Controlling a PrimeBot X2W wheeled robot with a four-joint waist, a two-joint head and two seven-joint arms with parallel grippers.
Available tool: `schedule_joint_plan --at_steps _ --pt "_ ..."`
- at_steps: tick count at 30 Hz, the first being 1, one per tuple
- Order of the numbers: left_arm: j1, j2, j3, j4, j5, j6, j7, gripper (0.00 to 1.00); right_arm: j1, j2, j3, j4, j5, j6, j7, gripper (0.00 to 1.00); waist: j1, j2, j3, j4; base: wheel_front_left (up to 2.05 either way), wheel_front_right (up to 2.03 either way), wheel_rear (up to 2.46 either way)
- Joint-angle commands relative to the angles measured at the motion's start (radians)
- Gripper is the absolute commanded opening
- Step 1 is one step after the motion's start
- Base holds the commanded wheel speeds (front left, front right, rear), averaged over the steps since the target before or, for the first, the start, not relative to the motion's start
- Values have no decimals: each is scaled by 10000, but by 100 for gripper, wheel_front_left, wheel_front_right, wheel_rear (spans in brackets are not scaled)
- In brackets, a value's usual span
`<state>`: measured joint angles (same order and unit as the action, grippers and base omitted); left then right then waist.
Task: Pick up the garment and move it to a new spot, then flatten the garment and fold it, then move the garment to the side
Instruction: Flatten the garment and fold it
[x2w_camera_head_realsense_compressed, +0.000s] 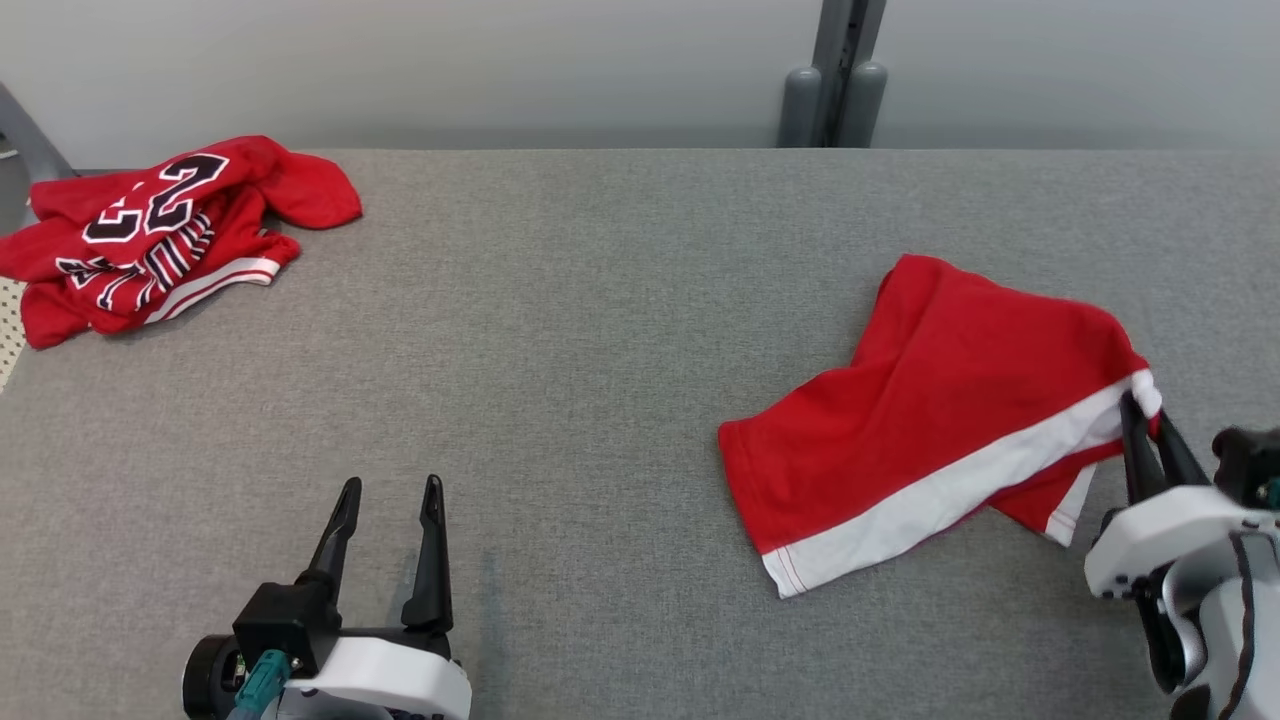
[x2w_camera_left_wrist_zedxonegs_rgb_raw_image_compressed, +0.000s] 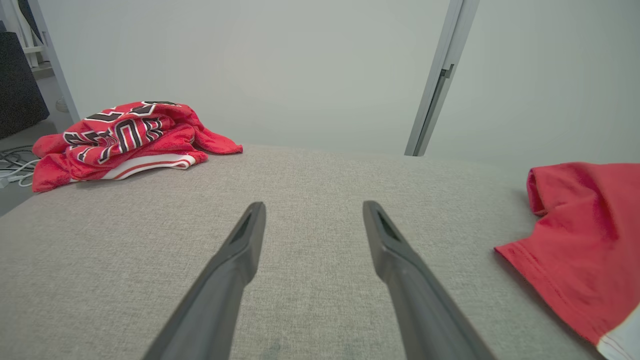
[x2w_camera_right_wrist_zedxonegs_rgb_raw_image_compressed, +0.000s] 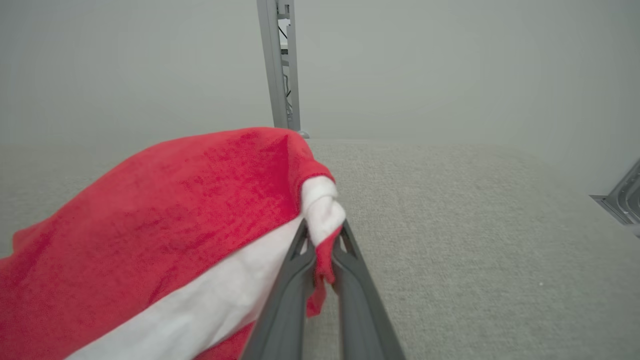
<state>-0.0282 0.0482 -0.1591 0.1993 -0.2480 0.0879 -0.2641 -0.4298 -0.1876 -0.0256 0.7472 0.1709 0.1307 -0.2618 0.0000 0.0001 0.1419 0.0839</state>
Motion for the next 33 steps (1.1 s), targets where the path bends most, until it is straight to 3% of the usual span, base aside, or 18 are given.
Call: schedule_joint_plan --at_steps 1,6,9,10,18,27,33 --pt "24 42 33 -19 -21 15 -5 100 329 248 -313 -176 -365 4 -41 0 0 -1 -29 -152 0 0 0" --pt "46 40 26 2 -14 -1 -5 100 1570 1154 -1825 -981 -1944 3 -34 0 0 -1 -38 -375 0 0 0" --pt "34 40 46 42 2 -44 -5 100 2042 1324 -1950 -1161 -2226 3 -33 52 0 -1 -58 -471 0 0 0" --pt "21 39 40 51 8 -38 -5 100 2119 1340 -1737 -1150 -1904 3 -33 99 0 -1 -70 -496 0 0 0" --pt "104 42 65 68 16 -47 -5 100 2573 1331 -799 -1567 -720 3 -32 100 0 -1 -224 -768 0 0 0" --pt "144 40 -7 75 -51 -48 -5 100 3092 1338 -1144 -2916 -728 3 -28 100 0 -1 -342 -811 0 0 0" --pt "54 42 -66 121 -48 -93 -5 100 2727 1340 -1714 -2907 -1032 3 -1 100 0 -1 -345 -628 0 0 0"
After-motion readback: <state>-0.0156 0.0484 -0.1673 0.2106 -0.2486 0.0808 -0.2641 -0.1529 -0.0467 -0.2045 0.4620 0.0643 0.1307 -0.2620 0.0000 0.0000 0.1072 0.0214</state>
